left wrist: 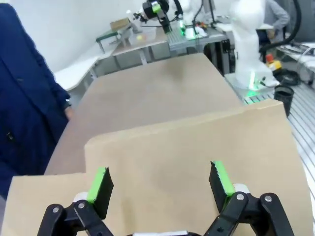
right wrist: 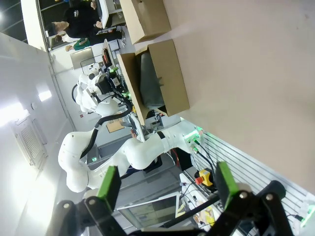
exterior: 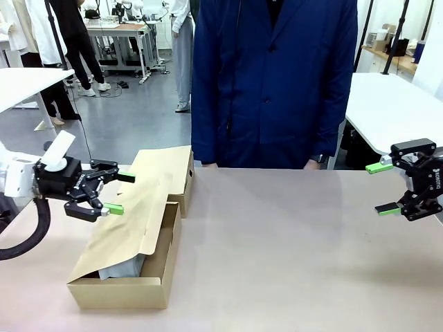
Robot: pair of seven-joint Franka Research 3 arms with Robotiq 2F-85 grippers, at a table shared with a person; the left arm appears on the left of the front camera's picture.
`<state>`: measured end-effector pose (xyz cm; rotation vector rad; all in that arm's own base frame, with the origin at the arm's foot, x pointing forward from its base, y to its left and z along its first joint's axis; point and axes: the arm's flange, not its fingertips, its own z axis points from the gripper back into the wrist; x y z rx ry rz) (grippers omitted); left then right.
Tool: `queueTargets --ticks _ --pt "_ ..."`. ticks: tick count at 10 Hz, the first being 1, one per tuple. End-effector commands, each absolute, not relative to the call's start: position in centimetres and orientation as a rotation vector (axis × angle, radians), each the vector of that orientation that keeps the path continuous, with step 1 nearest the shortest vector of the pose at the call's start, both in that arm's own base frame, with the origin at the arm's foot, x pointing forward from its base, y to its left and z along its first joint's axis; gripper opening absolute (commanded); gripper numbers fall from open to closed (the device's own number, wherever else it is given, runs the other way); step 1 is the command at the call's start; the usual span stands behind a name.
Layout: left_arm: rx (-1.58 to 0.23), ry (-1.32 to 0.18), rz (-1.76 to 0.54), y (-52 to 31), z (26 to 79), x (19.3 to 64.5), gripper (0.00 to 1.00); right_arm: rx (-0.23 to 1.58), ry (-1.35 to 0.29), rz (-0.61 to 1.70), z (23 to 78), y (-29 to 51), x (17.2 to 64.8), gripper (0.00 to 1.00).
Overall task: Place items inside the box.
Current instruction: Close the lid of the Mailer Box closest to the robot.
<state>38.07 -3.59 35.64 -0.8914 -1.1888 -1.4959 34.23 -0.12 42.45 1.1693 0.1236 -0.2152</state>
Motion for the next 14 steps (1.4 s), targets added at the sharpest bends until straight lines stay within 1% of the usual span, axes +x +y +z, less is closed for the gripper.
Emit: queueTargets --ticks 1,3,6,7,9,11,13,14 --pt "-0.839 -1.196 -1.602 -6.0 28.9 27.0 1.00 1.193 0.131 -0.234 42.8 0.1 34.2 1.00" --pt "-0.803 -1.167 -1.665 -6.3 28.0 26.4 1.00 1.193 0.131 -0.234 42.8 0.1 34.2 1.00" --pt "-0.739 -1.004 -1.746 -6.1 26.0 26.0 1.00 1.193 0.131 -0.234 42.8 0.1 34.2 1.00" --pt "-0.700 -0.976 -1.768 -6.0 25.2 26.1 1.00 1.193 0.131 -0.234 42.8 0.1 34.2 1.00" --pt "-0.701 -0.931 -1.777 -6.1 23.9 26.0 1.00 1.193 0.131 -0.234 42.8 0.1 34.2 1.00" --pt "-0.681 -0.932 -1.781 -6.2 23.6 26.1 1.00 1.193 0.131 -0.234 42.8 0.1 34.2 1.00" --pt "-0.709 -0.981 -1.735 -5.7 25.1 26.7 1.00 1.193 0.131 -0.234 42.8 0.1 34.2 1.00" --pt "-0.790 -0.994 -1.655 -4.9 26.8 27.2 1.00 1.193 0.131 -0.234 42.8 0.1 34.2 1.00"
